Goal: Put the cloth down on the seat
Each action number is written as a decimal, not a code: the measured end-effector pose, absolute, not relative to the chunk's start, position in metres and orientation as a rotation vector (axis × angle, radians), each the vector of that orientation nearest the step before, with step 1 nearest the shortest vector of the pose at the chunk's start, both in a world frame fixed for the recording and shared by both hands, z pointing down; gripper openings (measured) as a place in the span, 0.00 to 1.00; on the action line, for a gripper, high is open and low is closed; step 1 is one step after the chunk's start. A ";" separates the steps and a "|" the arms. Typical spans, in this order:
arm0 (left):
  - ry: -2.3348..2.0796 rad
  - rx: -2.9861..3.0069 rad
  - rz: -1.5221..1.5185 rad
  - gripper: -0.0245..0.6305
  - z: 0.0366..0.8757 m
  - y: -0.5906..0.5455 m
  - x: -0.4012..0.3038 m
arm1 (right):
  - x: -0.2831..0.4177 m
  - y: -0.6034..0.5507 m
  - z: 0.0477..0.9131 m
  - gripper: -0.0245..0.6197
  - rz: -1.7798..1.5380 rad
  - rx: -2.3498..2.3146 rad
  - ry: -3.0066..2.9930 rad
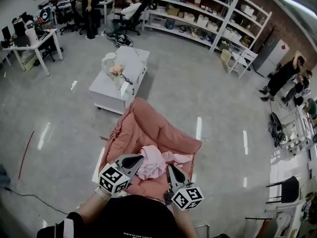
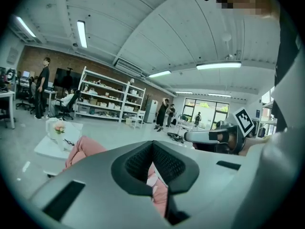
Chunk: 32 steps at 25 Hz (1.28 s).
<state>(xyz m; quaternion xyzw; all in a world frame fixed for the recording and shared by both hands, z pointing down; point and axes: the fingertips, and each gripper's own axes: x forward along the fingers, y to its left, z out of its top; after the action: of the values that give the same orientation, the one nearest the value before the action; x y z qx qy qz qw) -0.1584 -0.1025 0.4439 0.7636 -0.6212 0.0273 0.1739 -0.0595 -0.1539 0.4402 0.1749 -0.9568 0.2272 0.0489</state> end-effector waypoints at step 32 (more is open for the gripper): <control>-2.116 1.819 0.029 0.06 0.443 0.005 -0.244 | -0.171 -0.071 0.431 0.09 0.536 0.016 -2.901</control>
<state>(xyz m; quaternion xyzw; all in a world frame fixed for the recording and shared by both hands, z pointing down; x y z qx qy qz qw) -0.2439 0.0046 0.4432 0.6418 -0.7467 0.0104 0.1746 -0.1708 -0.0713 0.4312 0.0054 -0.9788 0.1809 0.0956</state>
